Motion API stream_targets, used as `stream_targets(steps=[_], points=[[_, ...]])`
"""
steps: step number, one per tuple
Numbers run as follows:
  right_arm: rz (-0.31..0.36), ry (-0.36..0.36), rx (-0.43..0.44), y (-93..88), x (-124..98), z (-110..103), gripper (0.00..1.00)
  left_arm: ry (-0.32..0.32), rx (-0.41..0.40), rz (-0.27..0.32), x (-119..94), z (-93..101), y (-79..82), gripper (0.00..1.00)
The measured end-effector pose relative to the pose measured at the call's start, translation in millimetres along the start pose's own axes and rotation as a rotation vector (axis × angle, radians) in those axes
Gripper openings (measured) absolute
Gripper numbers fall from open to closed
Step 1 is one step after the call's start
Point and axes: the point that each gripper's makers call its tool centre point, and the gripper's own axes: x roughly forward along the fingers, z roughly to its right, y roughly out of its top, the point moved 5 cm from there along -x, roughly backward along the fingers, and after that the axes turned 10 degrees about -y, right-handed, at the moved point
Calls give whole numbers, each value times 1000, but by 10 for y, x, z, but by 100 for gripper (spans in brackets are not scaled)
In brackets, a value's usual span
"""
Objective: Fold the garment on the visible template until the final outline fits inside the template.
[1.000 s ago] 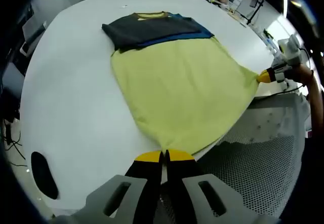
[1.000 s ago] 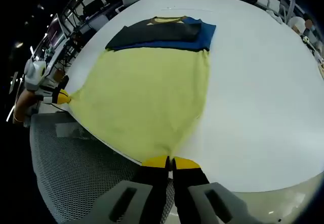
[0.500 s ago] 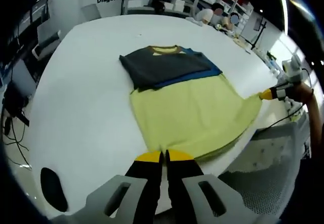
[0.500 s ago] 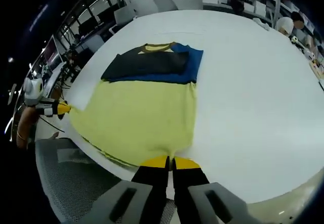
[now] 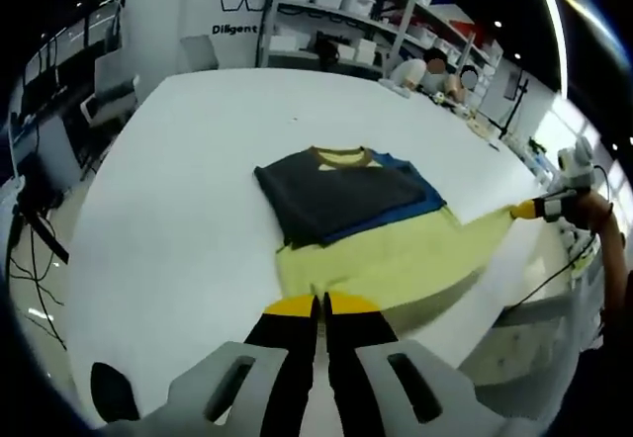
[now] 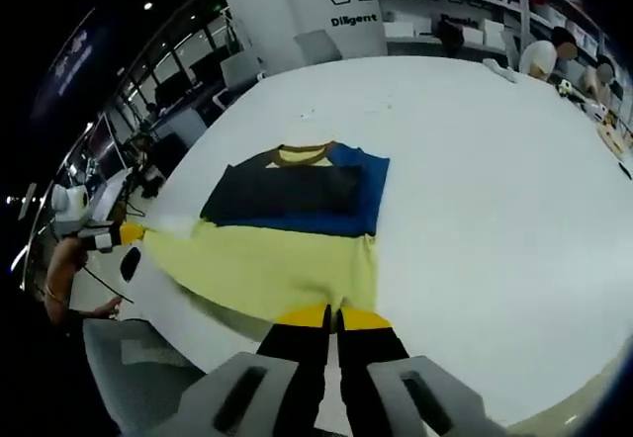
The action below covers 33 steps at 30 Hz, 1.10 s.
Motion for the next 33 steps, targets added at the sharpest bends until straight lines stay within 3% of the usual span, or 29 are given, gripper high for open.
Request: stream_targets(steps=[8, 13, 29, 33], points=[[55, 71, 99, 382, 87, -34, 0, 16, 13, 50, 86, -112, 326, 1], [73, 49, 103, 609, 162, 72, 0, 29, 22, 68, 188, -190, 565, 1], [149, 108, 196, 1210, 439, 280, 0, 70, 41, 123, 525, -452, 1242, 1], [165, 93, 211, 1412, 532, 382, 0, 70, 52, 120, 623, -446, 1320, 1]])
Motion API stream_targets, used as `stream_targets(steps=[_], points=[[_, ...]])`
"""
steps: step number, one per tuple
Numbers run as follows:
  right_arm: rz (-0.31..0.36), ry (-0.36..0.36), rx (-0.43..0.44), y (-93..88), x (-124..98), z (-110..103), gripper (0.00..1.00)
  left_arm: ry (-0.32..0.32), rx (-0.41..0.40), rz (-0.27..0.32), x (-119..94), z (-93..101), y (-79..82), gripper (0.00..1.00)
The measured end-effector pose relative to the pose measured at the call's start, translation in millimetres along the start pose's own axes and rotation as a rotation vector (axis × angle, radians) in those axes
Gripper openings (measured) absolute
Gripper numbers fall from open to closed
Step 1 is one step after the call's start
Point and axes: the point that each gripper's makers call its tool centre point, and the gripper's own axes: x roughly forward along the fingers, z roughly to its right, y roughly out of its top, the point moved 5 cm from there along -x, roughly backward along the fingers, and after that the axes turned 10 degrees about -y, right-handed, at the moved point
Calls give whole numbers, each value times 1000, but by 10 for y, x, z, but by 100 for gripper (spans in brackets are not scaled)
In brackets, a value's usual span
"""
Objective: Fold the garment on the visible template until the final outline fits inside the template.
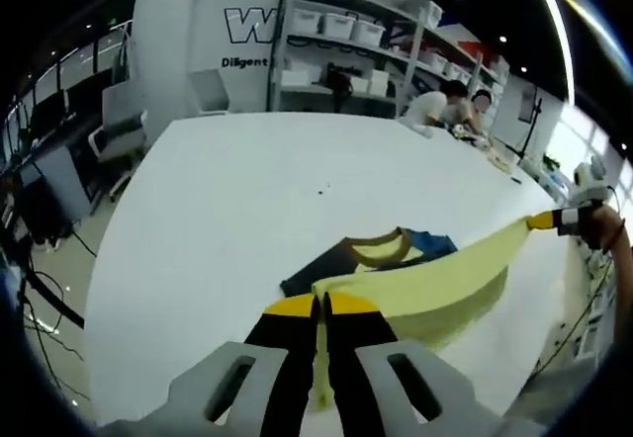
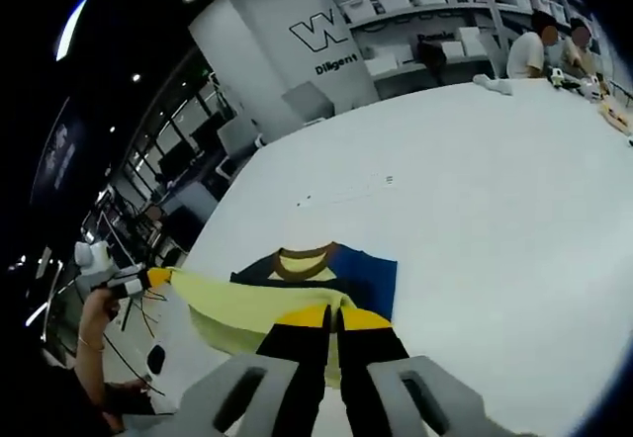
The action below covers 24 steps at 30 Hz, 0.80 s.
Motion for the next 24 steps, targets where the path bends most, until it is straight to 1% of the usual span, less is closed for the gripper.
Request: stream_targets(steps=[3, 5, 8, 9, 12, 14, 15, 17, 19, 21, 23, 24], points=[[0, 1, 14, 98, 102, -4, 0, 3, -8, -12, 91, -39, 24, 1], [-7, -4, 19, 111, 150, -12, 0, 12, -11, -16, 131, -68, 28, 1], [-16, -16, 26, 68, 202, -61, 0, 24, -25, -27, 202, -115, 28, 1], [-20, -19, 27, 41, 223, -89, 0, 22, -30, -24, 240, -142, 49, 1], [-34, -30, 42, 33, 341, -75, 0, 3, -52, -17, 343, -198, 88, 1], [-44, -54, 51, 20, 395, -58, 0, -8, -73, -12, 399, -225, 102, 1], [-40, -77, 44, 9, 418, -56, 0, -7, -74, -9, 429, -253, 113, 1], [-42, -93, 25, 21, 488, -50, 0, 3, -92, -11, 515, -341, 122, 1], [-44, -94, 25, 11, 529, -85, 0, 20, -108, -15, 600, -426, 118, 1], [-39, -95, 33, 45, 609, -90, 0, 21, -114, -15, 693, -481, 119, 1], [-37, -106, 33, 81, 725, -71, 0, 21, -126, -18, 782, -522, 113, 1], [-45, -123, 28, 82, 785, -51, 0, 21, -132, -25, 856, -556, 100, 1]])
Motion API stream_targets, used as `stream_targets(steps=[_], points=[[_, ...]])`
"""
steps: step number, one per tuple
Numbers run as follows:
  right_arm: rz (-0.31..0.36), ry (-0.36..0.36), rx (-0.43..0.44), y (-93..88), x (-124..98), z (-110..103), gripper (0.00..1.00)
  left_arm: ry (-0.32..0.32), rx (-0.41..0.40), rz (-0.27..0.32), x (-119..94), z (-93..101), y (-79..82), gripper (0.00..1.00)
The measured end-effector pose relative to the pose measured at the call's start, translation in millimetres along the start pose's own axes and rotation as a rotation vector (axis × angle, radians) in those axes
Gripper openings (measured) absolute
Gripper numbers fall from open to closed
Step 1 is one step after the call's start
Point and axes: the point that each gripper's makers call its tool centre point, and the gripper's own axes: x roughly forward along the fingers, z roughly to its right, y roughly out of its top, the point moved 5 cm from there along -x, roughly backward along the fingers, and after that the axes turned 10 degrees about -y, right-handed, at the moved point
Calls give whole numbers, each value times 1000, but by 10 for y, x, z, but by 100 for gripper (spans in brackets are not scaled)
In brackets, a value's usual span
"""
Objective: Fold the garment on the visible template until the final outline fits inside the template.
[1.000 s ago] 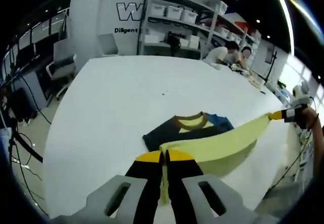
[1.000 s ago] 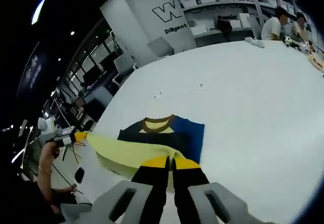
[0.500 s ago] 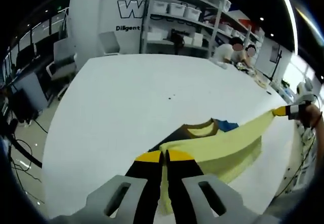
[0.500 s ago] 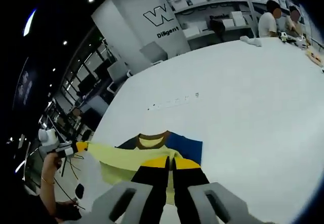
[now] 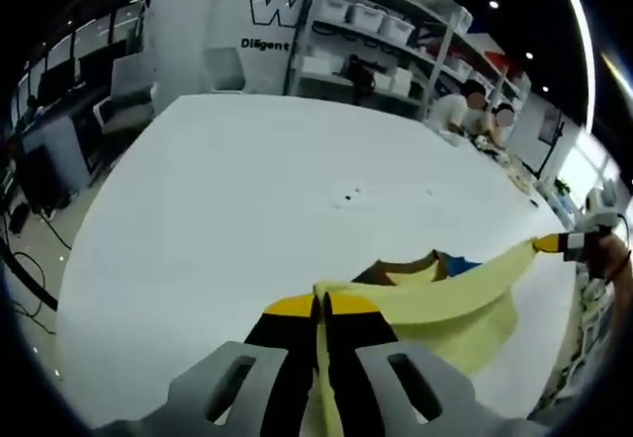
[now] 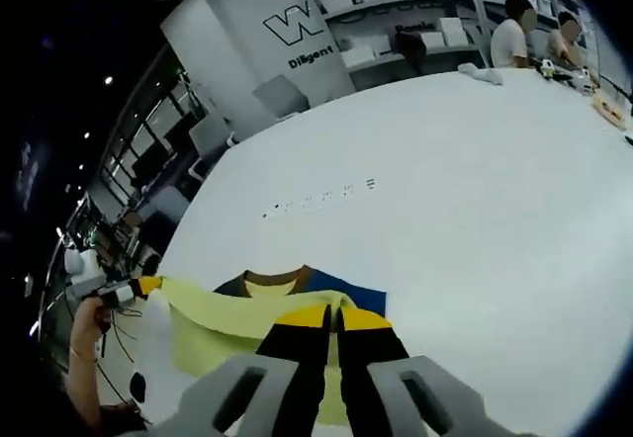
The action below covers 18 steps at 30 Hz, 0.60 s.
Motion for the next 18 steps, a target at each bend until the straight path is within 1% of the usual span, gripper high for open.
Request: stream_targets(steps=[1, 5, 8, 10, 12, 14, 15, 16, 18], points=[[-2, -5, -1, -1, 18, 1, 0, 2, -8, -10, 64, -32, -14, 1], [-12, -22, -19, -14, 172, 3, 0, 7, -23, -25, 202, -122, -51, 1], [-38, -39, -27, -40, 326, 59, 0, 13, -35, -40, 273, -192, -92, 1], [-42, -54, -20, -43, 400, 99, 0, 15, -46, -46, 306, -217, -125, 1], [-44, -65, -2, -93, 461, 120, 0, 20, -52, -62, 367, -254, -177, 1], [-56, -62, 11, -107, 527, 130, 0, 22, -74, -81, 396, -276, -221, 1], [-64, -59, 6, -92, 603, 139, 0, 20, -82, -83, 417, -295, -233, 1], [-68, -59, -5, -127, 622, 133, 0, 17, -82, -86, 433, -304, -243, 1], [-66, -72, -31, -143, 667, 141, 0, 19, -86, -94, 459, -321, -270, 1]])
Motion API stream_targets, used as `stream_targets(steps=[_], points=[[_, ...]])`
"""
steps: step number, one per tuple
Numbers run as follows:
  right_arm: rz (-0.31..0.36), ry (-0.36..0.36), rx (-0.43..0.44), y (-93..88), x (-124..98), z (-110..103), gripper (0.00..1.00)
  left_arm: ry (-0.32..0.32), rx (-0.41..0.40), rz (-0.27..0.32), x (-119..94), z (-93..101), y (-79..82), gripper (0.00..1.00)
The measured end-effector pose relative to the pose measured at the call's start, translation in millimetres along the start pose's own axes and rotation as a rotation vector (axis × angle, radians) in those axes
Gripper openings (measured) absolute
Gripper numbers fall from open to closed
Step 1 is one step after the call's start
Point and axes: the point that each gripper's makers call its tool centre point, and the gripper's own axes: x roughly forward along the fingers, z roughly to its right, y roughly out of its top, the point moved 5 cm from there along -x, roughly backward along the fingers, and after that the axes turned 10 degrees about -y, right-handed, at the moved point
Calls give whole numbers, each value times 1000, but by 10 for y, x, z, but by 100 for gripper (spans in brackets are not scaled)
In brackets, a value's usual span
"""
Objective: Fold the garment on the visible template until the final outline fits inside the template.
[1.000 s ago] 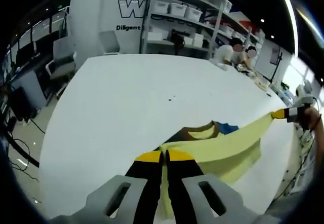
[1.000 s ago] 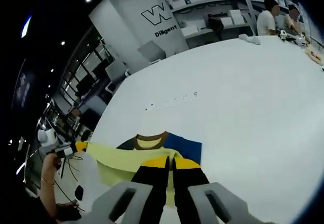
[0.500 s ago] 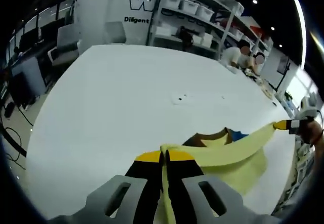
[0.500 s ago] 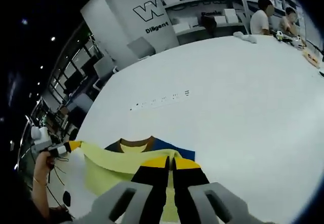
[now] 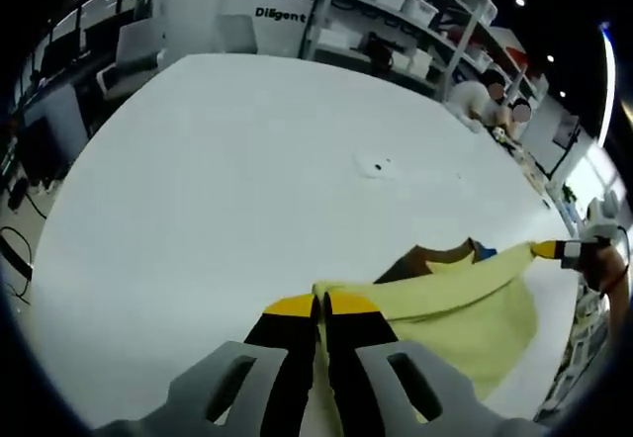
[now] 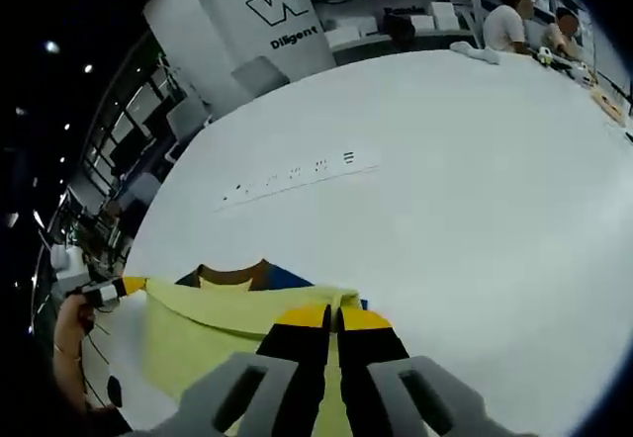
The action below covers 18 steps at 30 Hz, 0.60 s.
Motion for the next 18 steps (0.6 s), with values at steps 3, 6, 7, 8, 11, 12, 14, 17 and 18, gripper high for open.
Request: stream_targets(steps=[3, 6, 7, 8, 11, 12, 14, 17, 18], points=[[7, 0, -34, -5, 50, -3, 0, -2, 4, -6, 45, -21, -28, 1], [-1, 1, -45, -13, 92, 4, 0, 0, 17, -13, 75, -37, -50, 1], [5, 1, -52, -10, 109, 11, 0, 1, 19, -9, 71, -36, -54, 1], [7, 2, -54, -20, 103, 5, 0, 3, 17, -4, 69, -36, -55, 1], [4, 8, -72, -35, 142, 9, 0, -1, 21, 5, 86, -53, -63, 1], [1, 6, -77, -32, 166, 20, 0, -2, 21, 6, 95, -61, -69, 1], [-1, 11, -93, -51, 187, 28, 0, -3, 32, 3, 110, -73, -81, 1], [-10, 21, -119, -127, 245, 39, 0, -4, 45, 0, 132, -90, -95, 1], [-11, 23, -125, -135, 270, 46, 0, -4, 51, -1, 141, -98, -99, 1]])
